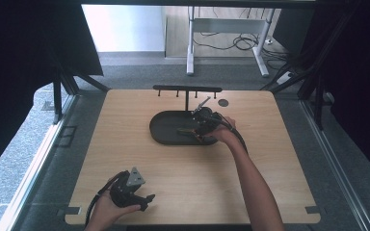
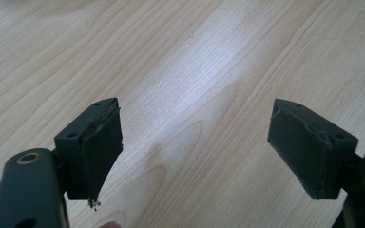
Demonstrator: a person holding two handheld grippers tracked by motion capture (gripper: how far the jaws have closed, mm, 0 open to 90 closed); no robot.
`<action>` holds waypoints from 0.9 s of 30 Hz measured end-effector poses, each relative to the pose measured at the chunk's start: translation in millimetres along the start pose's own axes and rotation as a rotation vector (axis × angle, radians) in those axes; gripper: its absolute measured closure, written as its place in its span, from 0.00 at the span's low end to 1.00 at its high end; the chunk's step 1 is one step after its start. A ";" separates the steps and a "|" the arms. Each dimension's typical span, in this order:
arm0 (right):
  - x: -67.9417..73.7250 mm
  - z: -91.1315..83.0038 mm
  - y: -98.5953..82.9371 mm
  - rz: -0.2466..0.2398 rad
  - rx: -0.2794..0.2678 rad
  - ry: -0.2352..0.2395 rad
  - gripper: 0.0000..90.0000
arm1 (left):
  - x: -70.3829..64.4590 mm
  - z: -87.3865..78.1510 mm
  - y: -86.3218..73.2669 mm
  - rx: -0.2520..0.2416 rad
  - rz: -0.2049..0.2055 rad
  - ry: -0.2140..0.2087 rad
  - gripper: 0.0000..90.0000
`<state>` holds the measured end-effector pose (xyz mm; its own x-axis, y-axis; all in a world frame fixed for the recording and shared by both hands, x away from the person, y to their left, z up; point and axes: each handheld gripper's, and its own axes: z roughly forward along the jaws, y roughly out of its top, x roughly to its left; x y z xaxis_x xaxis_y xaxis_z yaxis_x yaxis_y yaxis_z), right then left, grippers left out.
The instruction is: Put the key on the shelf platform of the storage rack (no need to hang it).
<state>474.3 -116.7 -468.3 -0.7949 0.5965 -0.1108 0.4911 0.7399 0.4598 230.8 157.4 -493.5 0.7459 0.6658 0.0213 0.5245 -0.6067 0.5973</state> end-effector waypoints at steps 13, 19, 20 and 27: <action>0.2 -14.4 -5.3 0.045 -0.053 -0.009 0.59 | -0.5 0.3 0.2 0.002 0.002 0.000 0.22; 2.9 -27.2 -16.1 0.052 -0.084 -0.002 0.57 | -1.9 1.5 0.9 0.006 0.006 -0.001 0.22; 3.8 -29.1 -18.8 0.053 -0.089 -0.003 0.57 | -2.3 1.7 1.0 0.004 0.005 -0.002 0.22; 10.0 -40.6 -41.6 0.076 -0.113 0.009 0.55 | -3.5 2.9 1.6 0.010 0.009 -0.001 0.22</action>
<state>431.4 -154.1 -452.7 -0.7605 0.6461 -0.0645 0.5068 0.6528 0.5631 230.2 152.8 -494.9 0.7510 0.6598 0.0262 0.5215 -0.6170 0.5894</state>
